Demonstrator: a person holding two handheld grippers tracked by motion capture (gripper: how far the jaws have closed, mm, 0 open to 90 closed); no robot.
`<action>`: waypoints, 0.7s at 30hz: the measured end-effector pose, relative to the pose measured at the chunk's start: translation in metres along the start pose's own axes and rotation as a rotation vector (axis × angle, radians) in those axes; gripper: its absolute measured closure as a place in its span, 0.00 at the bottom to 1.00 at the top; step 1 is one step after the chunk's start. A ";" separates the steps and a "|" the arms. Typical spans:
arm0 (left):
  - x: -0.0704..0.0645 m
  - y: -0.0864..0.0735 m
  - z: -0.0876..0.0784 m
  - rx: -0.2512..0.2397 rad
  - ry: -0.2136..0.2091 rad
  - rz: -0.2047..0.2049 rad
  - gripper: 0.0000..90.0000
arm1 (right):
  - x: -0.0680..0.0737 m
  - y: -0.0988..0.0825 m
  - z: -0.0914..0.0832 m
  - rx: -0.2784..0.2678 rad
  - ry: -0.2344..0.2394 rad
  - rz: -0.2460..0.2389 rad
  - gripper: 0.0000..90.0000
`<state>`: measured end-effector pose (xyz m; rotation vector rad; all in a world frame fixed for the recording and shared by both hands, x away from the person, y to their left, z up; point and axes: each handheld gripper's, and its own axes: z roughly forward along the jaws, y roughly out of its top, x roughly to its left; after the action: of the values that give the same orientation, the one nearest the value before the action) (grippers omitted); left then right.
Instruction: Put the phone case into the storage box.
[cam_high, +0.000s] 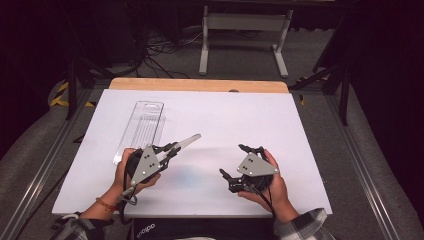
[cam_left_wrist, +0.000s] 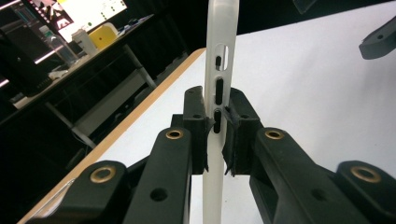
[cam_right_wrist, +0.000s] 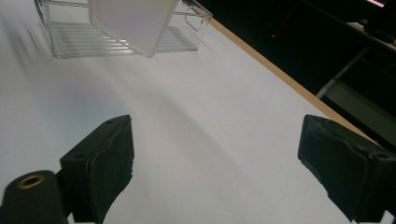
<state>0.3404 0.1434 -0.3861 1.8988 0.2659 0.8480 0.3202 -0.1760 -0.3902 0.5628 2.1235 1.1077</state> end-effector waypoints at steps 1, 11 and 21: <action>0.001 0.000 -0.001 0.001 0.000 -0.009 0.90 | 0.000 -0.001 -0.001 0.000 0.000 0.004 0.13; 0.007 -0.001 -0.004 -0.009 -0.008 -0.048 0.90 | -0.002 -0.016 -0.008 0.012 -0.017 0.013 0.13; 0.016 0.000 -0.010 -0.044 -0.020 -0.111 0.90 | -0.003 -0.026 -0.017 -0.011 -0.025 0.025 0.13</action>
<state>0.3453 0.1589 -0.3770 1.8329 0.3343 0.7545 0.3082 -0.2011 -0.4045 0.5963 2.0925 1.1200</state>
